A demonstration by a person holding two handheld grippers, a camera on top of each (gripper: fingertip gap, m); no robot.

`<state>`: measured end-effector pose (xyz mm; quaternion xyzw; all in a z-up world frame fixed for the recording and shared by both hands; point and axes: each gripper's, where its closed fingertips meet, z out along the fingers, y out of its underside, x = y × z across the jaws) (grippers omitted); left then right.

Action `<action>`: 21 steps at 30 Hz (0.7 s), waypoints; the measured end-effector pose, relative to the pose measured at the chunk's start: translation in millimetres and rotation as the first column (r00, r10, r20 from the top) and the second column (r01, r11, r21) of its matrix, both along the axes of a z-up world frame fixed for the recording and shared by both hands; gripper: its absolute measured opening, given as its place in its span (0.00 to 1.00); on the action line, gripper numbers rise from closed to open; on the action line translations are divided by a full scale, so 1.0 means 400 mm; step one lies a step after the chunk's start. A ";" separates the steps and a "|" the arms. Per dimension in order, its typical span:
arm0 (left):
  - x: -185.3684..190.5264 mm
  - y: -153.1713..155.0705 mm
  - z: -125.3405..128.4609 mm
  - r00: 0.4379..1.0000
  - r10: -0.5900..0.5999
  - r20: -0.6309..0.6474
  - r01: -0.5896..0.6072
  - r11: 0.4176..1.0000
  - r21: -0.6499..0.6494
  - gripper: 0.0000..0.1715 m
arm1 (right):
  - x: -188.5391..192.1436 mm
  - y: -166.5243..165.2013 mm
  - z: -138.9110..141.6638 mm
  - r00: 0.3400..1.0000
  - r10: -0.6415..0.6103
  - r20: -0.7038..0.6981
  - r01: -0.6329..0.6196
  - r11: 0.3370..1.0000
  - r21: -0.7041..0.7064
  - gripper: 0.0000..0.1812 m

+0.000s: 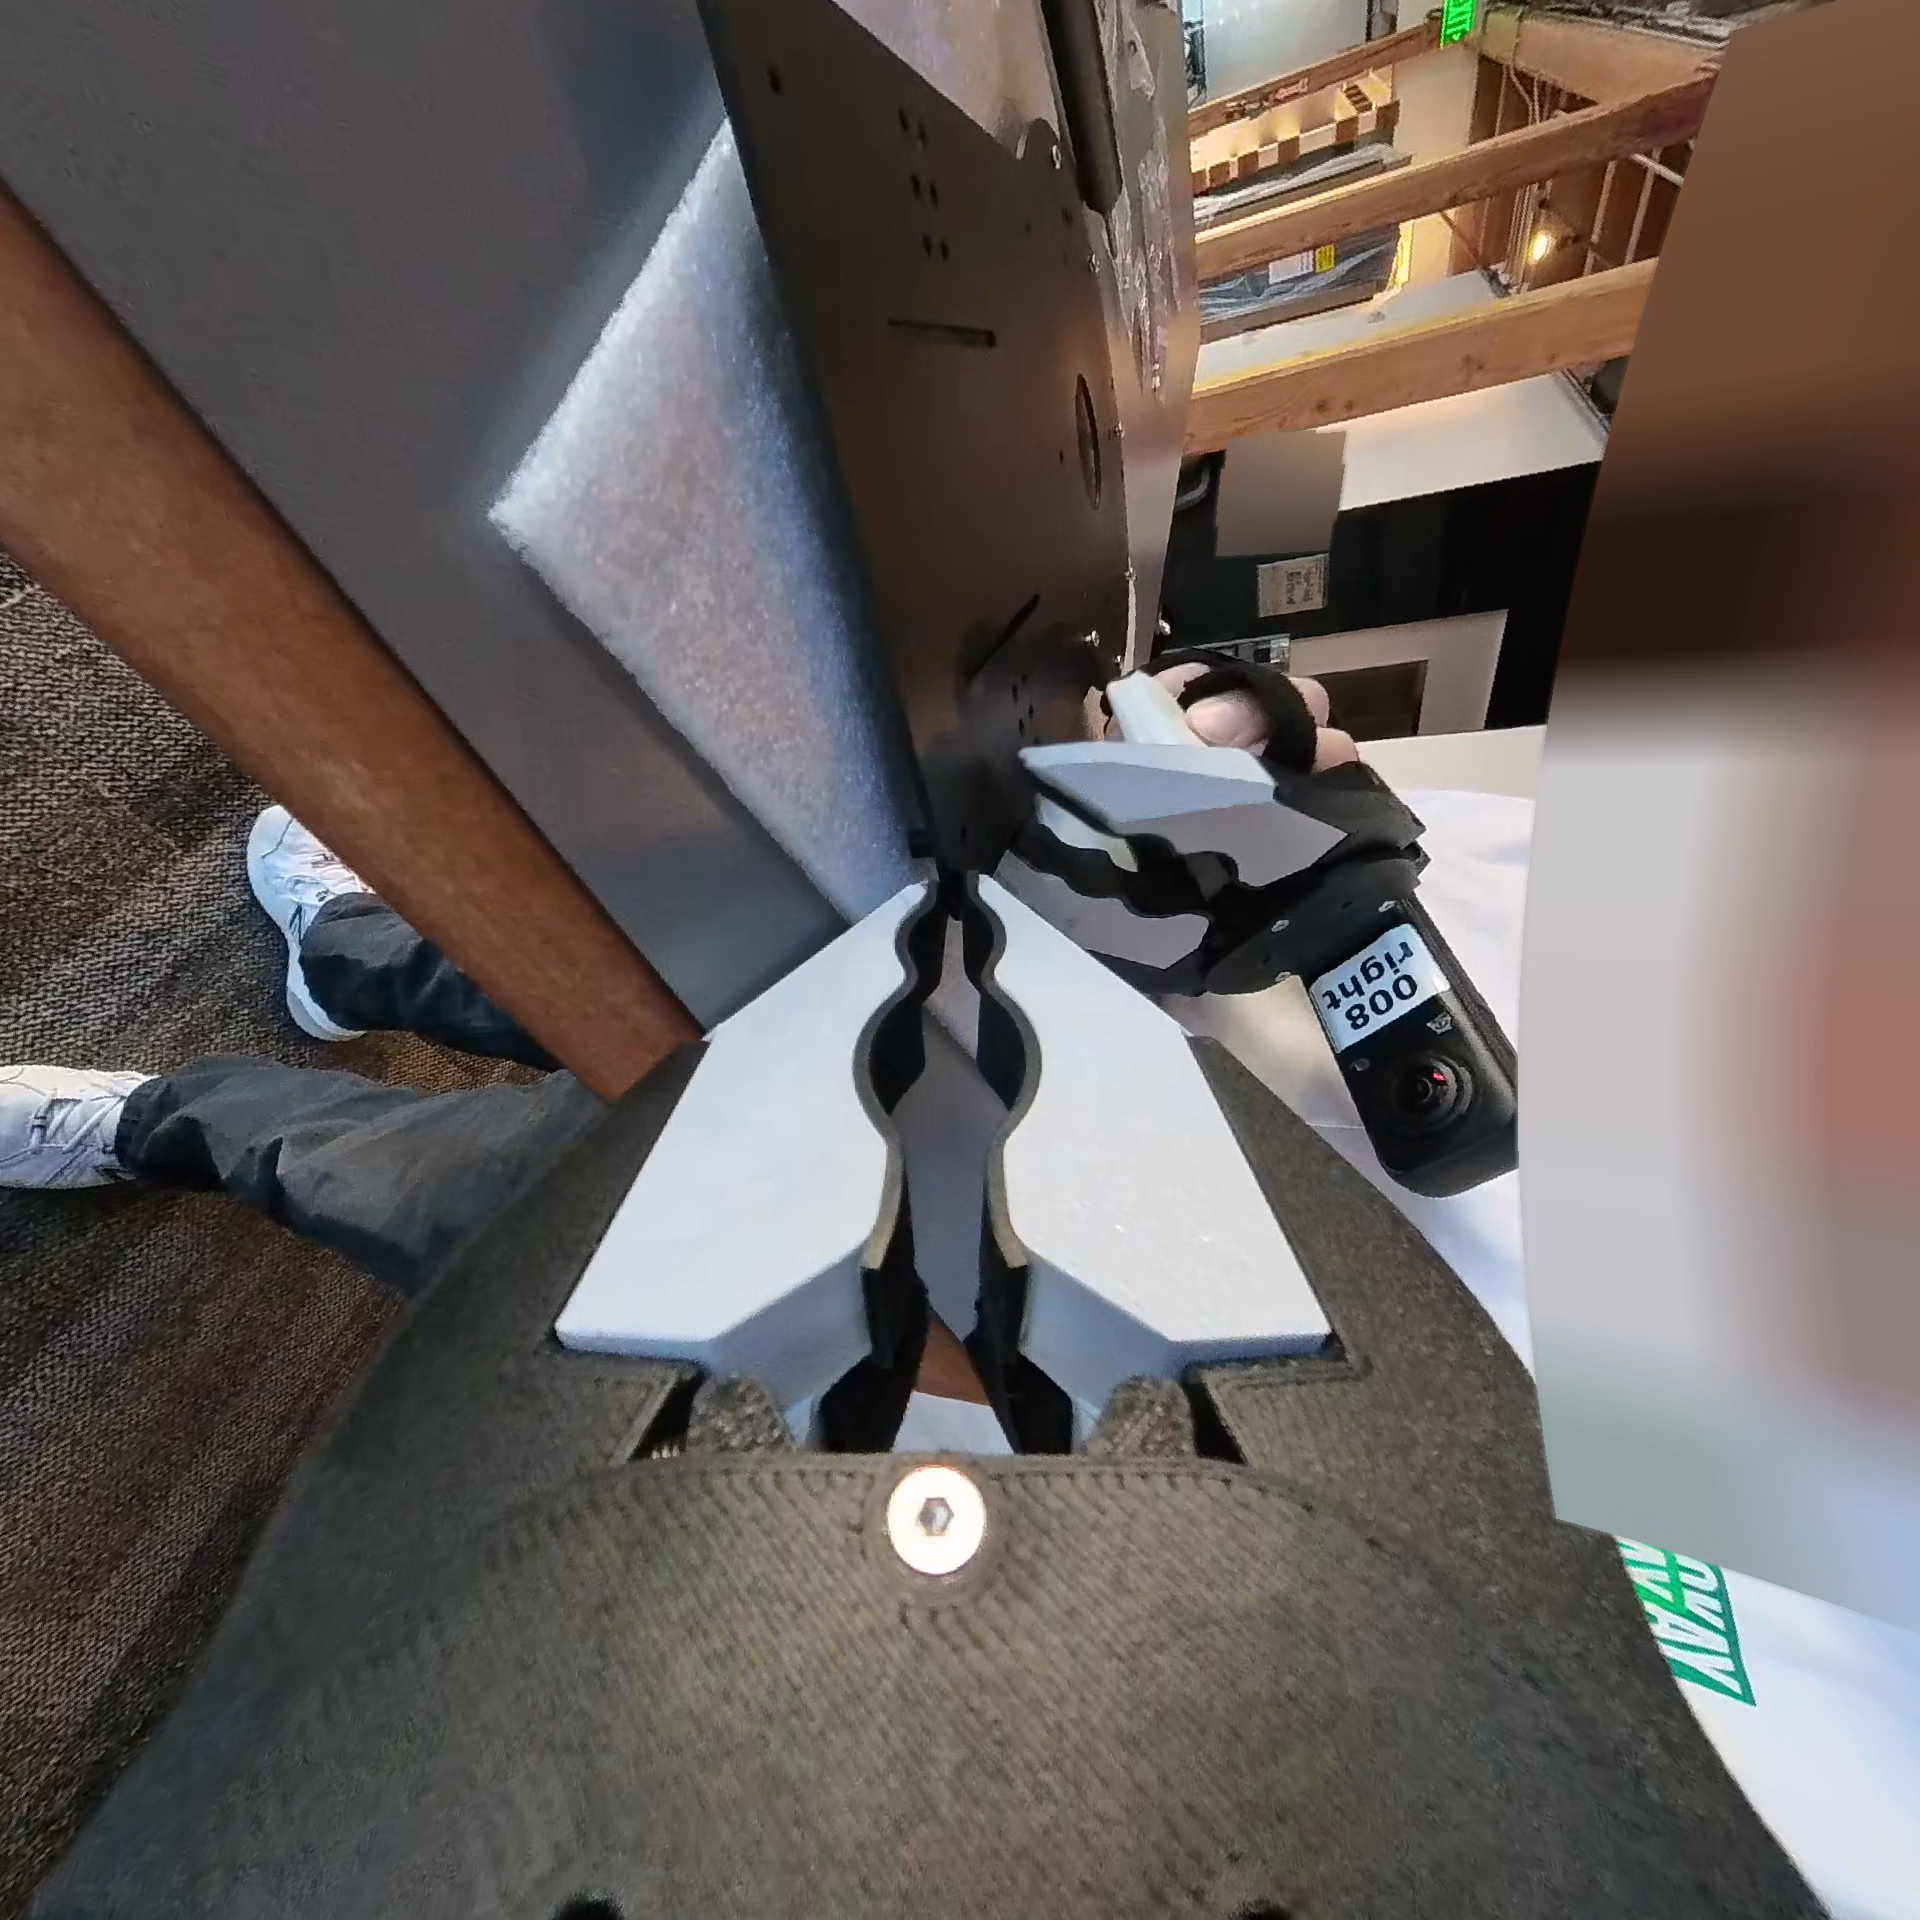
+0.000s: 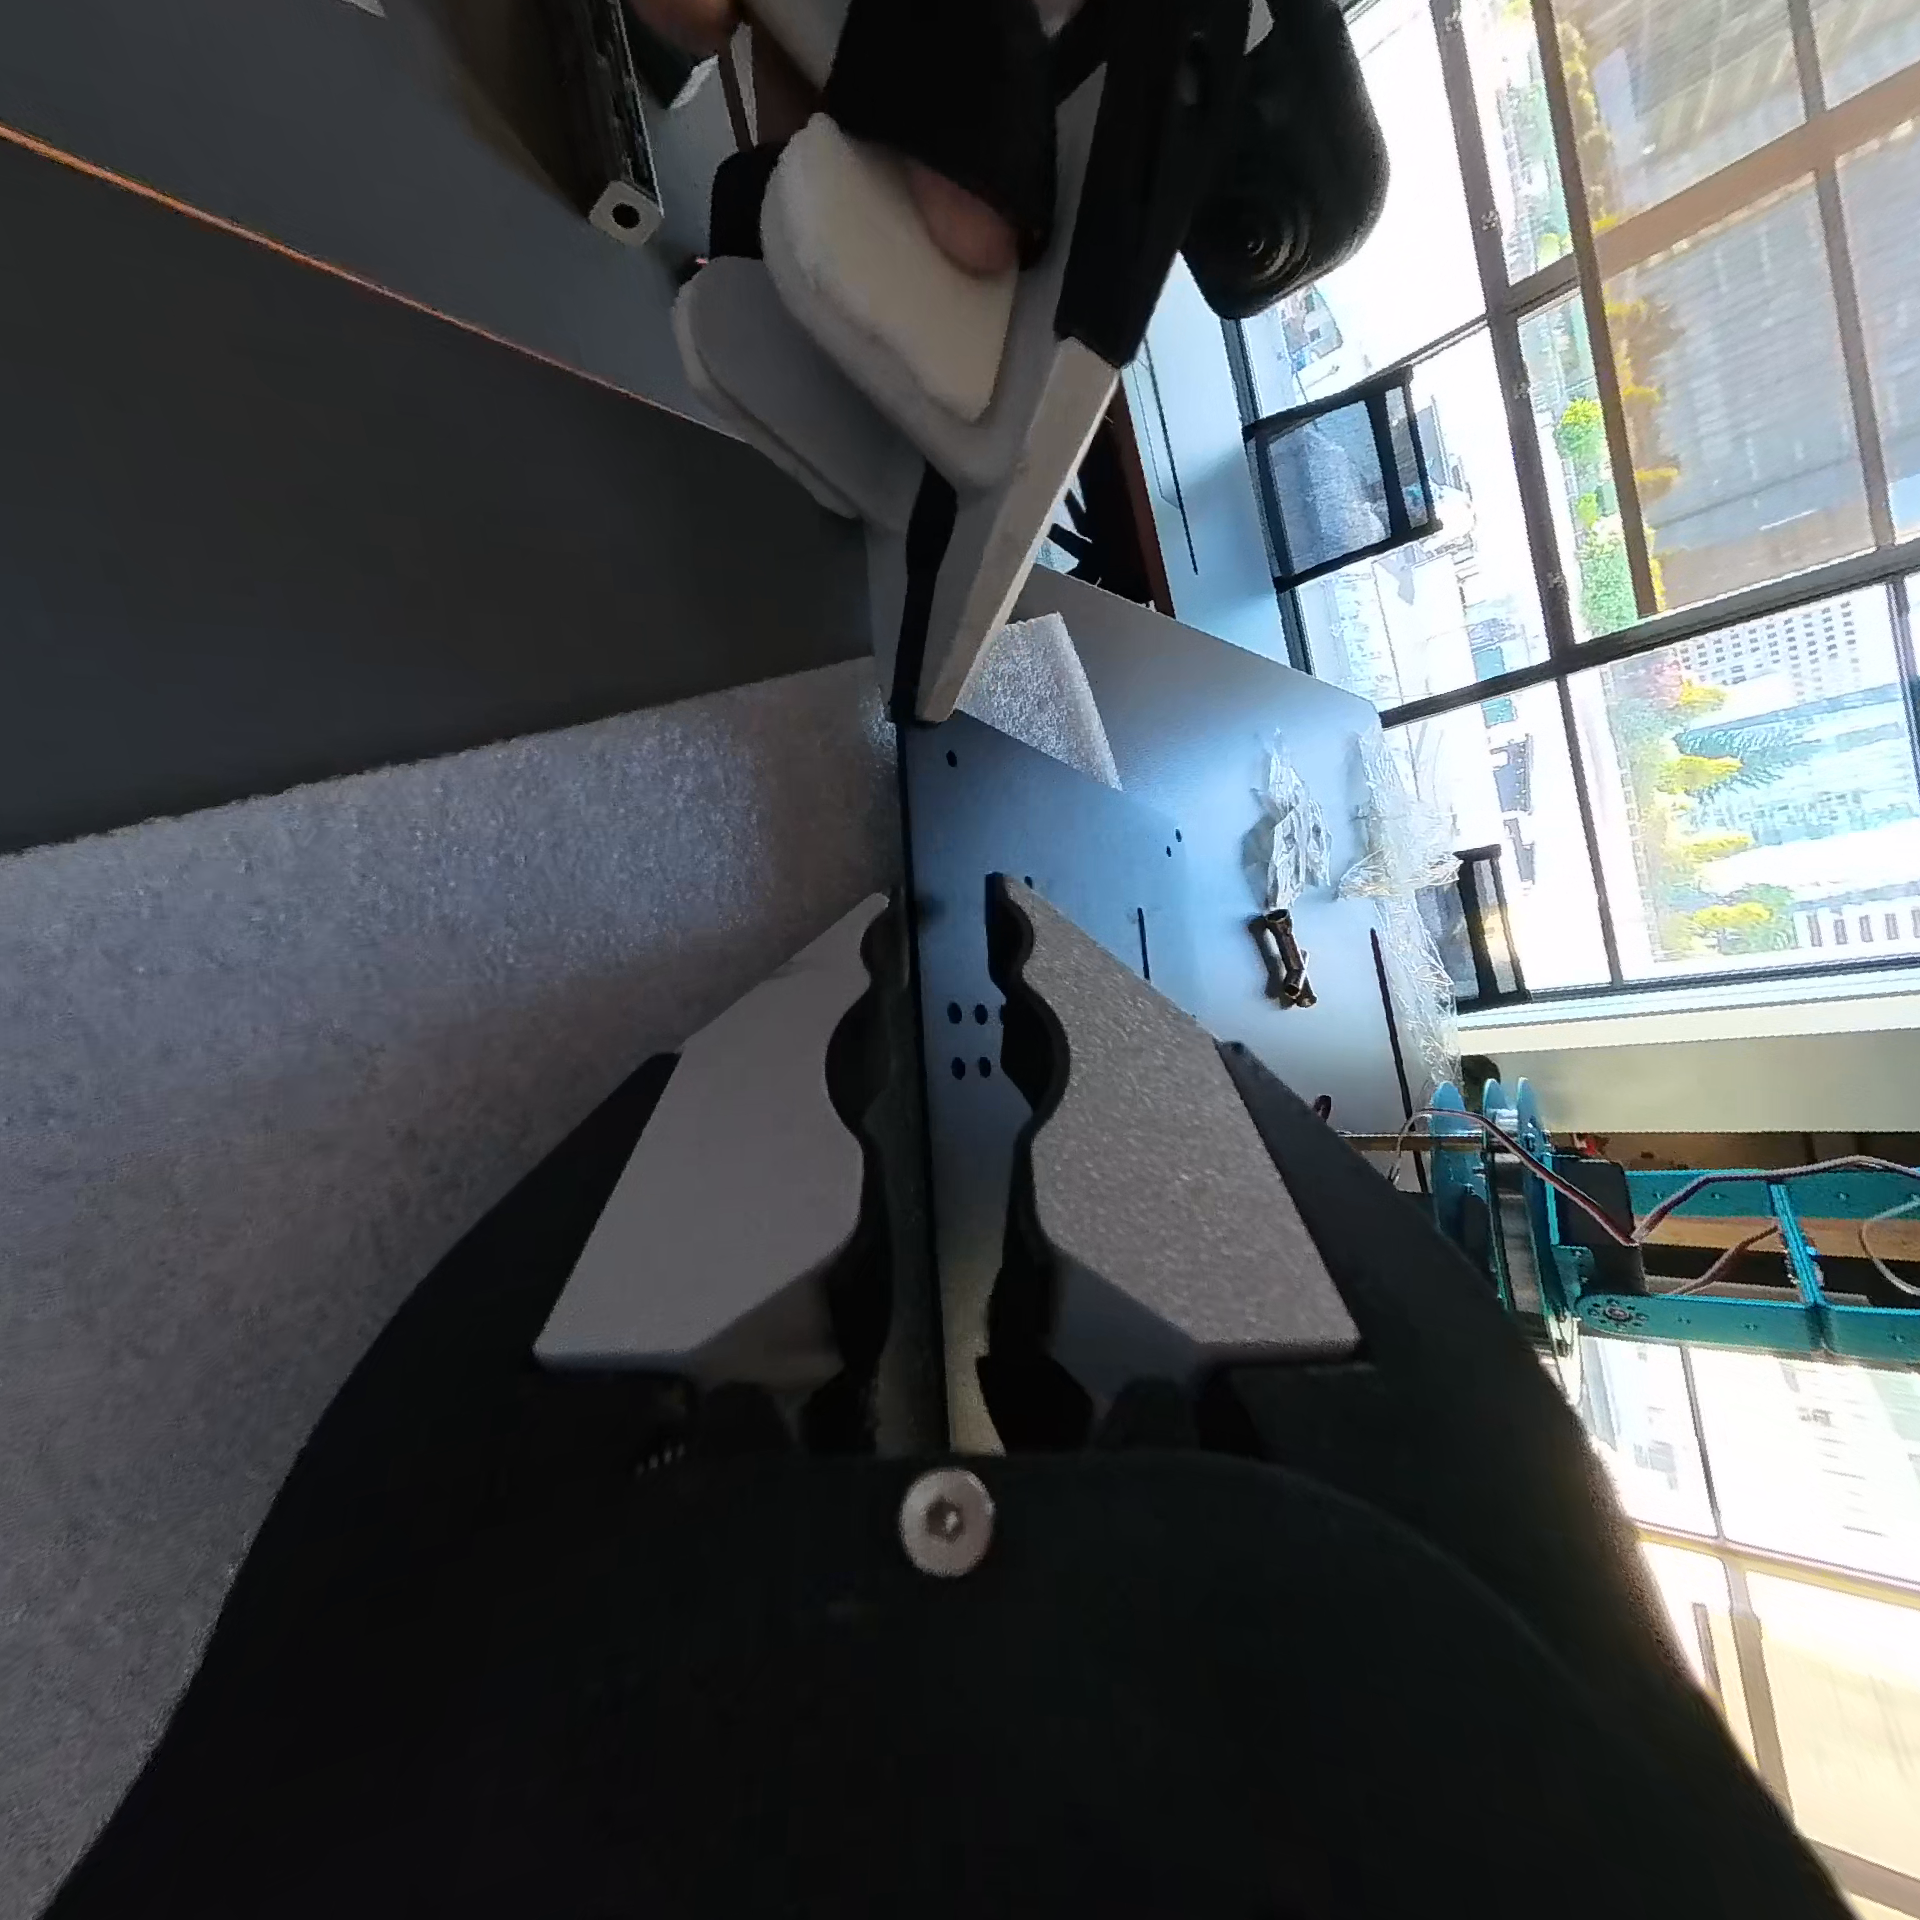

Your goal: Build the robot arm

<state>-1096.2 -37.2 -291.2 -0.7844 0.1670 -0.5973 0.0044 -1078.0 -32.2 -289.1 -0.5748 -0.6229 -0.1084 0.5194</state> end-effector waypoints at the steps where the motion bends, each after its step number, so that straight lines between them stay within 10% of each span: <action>1: 0.000 0.000 0.000 1.000 0.000 0.000 0.000 1.000 0.000 0.00 | 0.000 -0.001 -0.001 1.000 0.004 0.001 -0.004 1.000 -0.002 0.06; 8: -0.003 0.001 -0.003 1.000 0.000 -0.015 0.001 1.000 0.020 0.01 | -0.055 -0.092 0.051 0.966 0.234 -0.114 -0.231 0.972 0.037 0.00; 21: -0.001 -0.001 -0.003 0.999 -0.003 -0.032 0.004 0.999 0.037 0.01 | -0.028 -0.049 0.020 0.987 0.136 -0.082 -0.138 0.990 -0.021 0.08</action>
